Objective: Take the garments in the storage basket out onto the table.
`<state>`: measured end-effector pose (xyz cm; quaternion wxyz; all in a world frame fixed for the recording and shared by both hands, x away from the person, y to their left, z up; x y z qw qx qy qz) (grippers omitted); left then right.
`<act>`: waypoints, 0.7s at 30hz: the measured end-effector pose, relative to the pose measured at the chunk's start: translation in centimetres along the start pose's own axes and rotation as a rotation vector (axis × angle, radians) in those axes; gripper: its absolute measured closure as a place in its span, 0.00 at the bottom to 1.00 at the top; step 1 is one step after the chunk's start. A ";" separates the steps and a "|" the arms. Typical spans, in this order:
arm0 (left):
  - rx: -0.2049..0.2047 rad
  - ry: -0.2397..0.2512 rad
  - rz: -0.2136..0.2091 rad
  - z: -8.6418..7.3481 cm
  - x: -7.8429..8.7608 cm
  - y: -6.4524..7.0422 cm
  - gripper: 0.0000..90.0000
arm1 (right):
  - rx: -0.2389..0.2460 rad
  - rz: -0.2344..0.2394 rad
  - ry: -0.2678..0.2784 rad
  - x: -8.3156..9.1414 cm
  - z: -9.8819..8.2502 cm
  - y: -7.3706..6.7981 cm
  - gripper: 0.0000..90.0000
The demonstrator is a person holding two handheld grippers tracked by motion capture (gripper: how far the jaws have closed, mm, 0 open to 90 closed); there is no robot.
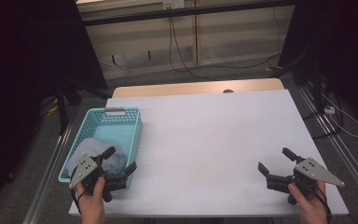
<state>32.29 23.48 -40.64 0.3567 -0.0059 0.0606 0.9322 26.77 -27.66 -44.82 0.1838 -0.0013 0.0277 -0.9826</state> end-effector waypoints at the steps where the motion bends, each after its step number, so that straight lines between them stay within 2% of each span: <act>1: 0.000 0.000 0.000 0.0 0.0 0.0 0.02 | 0.000 0.000 0.000 0.0 0.0 0.0 0.01; 9: 0.003 -0.007 -0.012 -0.1 -0.3 0.2 0.02 | 0.014 0.026 0.002 0.3 0.1 -0.3 0.01; 14: -0.018 -0.011 -0.012 0.4 -0.6 0.5 0.02 | 0.018 0.049 0.000 0.2 0.1 -0.5 0.01; 17: -0.020 -0.012 -0.037 0.9 -0.8 0.8 0.02 | 0.021 0.057 0.003 0.2 0.1 -0.6 0.01; 21: -0.019 -0.008 -0.049 1.4 -1.1 1.0 0.02 | 0.026 0.057 0.003 0.3 0.1 -0.5 0.01</act>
Point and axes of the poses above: each handheld gripper's, and its own axes: x roughly backward along the jaws, z roughly out of its top, y roughly to its right, the point moved 3 cm from there along -x, roughly forward along the jaws, and after that the axes turned 12 degrees about y, right-handed, at the moved point
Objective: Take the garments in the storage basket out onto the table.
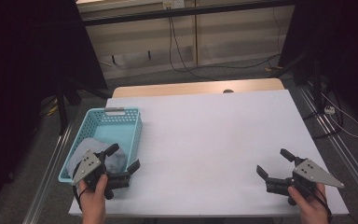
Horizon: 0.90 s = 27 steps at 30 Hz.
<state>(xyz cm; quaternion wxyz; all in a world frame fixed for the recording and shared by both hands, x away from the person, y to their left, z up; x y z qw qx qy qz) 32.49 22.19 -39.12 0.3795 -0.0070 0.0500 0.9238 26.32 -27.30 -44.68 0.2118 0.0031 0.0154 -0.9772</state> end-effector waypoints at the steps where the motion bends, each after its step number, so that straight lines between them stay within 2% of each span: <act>1: -0.005 -0.001 -0.005 0.1 -0.1 0.1 0.02 | -0.004 0.002 0.004 0.0 0.0 0.0 0.01; 7: -0.013 -0.016 -0.040 0.7 -0.7 0.4 0.02 | -0.009 0.006 -0.003 -0.1 -0.1 -0.1 0.01; 14: -0.021 -0.032 -0.064 1.5 -1.1 -0.1 0.02 | -0.002 0.018 -0.005 -0.1 -0.1 -0.2 0.01; 15: -0.030 -0.040 -0.066 1.6 -1.1 -0.3 0.02 | -0.002 0.018 -0.005 -0.1 -0.1 -0.2 0.01; 17: -0.021 -0.062 -0.077 1.9 -1.3 -0.6 0.02 | -0.002 0.019 -0.006 -0.1 -0.1 -0.2 0.01; 20: -0.030 -0.071 -0.080 2.1 -1.4 -0.9 0.02 | -0.003 0.020 -0.005 -0.1 -0.1 -0.2 0.01; 27: -0.014 -0.080 -0.082 3.0 -1.6 -1.8 0.02 | -0.002 0.022 -0.006 0.0 -0.1 -0.2 0.01</act>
Point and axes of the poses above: each handheld gripper's, and its own axes: x roughly backward along the jaws, z roughly out of its top, y roughly to its right, the point moved 3 cm from there along -x, roughly forward along the jaws, and after that the axes turned 12 degrees about y, right-handed, at the moved point
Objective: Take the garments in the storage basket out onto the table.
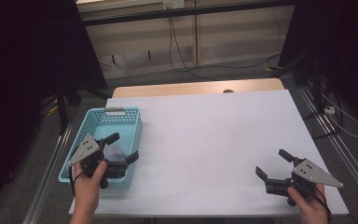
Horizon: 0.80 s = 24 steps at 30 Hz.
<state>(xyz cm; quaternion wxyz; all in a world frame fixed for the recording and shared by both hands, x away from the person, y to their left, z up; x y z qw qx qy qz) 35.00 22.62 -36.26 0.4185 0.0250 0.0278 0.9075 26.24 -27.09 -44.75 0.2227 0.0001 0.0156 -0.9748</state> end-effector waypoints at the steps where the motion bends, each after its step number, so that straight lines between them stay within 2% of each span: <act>1: -0.005 -0.008 0.005 0.3 0.0 -0.4 0.02 | 0.000 0.002 -0.002 0.0 0.0 0.0 0.01; 6: 0.008 -0.022 0.005 0.8 0.0 -1.0 0.02 | 0.003 0.005 0.000 0.0 0.0 0.0 0.01; 9: -0.004 -0.034 0.005 1.1 0.0 -1.4 0.02 | 0.000 0.005 0.001 0.0 0.0 0.0 0.01; 12: 0.003 -0.046 0.003 1.2 -0.1 -1.8 0.02 | -0.002 0.005 -0.001 0.0 0.0 0.0 0.01; 24: -0.045 -0.135 0.009 1.4 -0.5 -4.1 0.02 | -0.004 0.002 0.000 0.1 0.1 0.0 0.01</act>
Point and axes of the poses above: each handheld gripper's, and its own axes: x roughly backward along the jaws, z roughly out of its top, y roughly to its right, the point moved 3 cm from there along -x, roughly forward along the jaws, and after that the axes turned 12 degrees about y, right-handed, at the moved point
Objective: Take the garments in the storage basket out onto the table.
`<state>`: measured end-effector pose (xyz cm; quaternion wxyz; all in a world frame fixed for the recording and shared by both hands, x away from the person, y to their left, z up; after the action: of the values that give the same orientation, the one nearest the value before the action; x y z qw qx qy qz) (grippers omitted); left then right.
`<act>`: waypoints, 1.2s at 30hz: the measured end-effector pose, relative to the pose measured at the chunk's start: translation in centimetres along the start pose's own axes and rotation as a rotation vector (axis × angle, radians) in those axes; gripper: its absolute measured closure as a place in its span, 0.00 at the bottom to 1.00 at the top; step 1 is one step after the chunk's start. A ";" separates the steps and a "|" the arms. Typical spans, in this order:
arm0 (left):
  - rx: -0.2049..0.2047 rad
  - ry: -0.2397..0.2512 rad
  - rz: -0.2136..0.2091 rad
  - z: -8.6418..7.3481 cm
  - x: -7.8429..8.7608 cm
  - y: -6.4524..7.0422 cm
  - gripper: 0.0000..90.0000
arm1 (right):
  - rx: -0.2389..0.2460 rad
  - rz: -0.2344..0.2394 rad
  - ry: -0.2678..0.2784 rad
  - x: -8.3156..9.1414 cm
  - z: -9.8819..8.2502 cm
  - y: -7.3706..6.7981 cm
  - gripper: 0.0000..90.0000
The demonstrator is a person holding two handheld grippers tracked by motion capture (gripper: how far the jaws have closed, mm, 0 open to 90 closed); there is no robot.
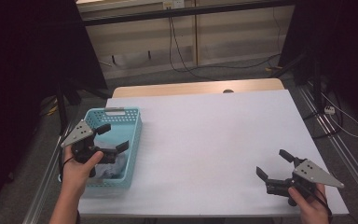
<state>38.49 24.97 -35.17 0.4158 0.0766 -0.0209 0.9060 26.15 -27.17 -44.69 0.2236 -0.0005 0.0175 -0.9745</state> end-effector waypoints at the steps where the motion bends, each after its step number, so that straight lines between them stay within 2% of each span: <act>1: -0.004 -0.014 0.001 0.0 0.0 -0.2 0.02 | 0.003 0.000 0.002 0.0 0.0 0.0 0.01; 9: -0.024 -0.097 -0.005 -0.5 -0.3 -1.6 0.03 | 0.002 0.002 0.001 0.0 0.0 0.0 0.01; 13: -0.027 -0.119 -0.010 -0.7 -0.5 -2.0 0.03 | 0.005 0.005 -0.001 0.0 0.0 0.0 0.01; 19: -0.051 -0.203 -0.022 -1.6 -0.9 -2.6 0.04 | 0.003 0.011 -0.001 0.0 0.0 -0.1 0.01; 22: -0.062 -0.226 -0.027 -1.7 -1.0 -2.7 0.04 | 0.002 0.011 0.000 0.0 0.0 -0.1 0.01; 33: -0.050 -0.302 -0.016 -2.4 -0.5 -3.8 0.05 | 0.000 0.016 -0.002 0.0 0.0 -0.2 0.01; 36: -0.060 -0.331 -0.020 -2.7 -0.5 -4.1 0.05 | 0.001 0.019 -0.003 -0.1 0.0 -0.3 0.01</act>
<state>41.58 27.51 -38.04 0.4177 0.2126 -0.1152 0.8758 26.08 -26.90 -44.73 0.2329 -0.0018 0.0168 -0.9724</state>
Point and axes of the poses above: each handheld gripper's, and its own axes: x roughly backward along the jaws, z roughly out of its top, y roughly to its right, the point moved 3 cm from there along -x, roughly forward along the jaws, and after that the axes turned 12 degrees about y, right-handed, at the moved point
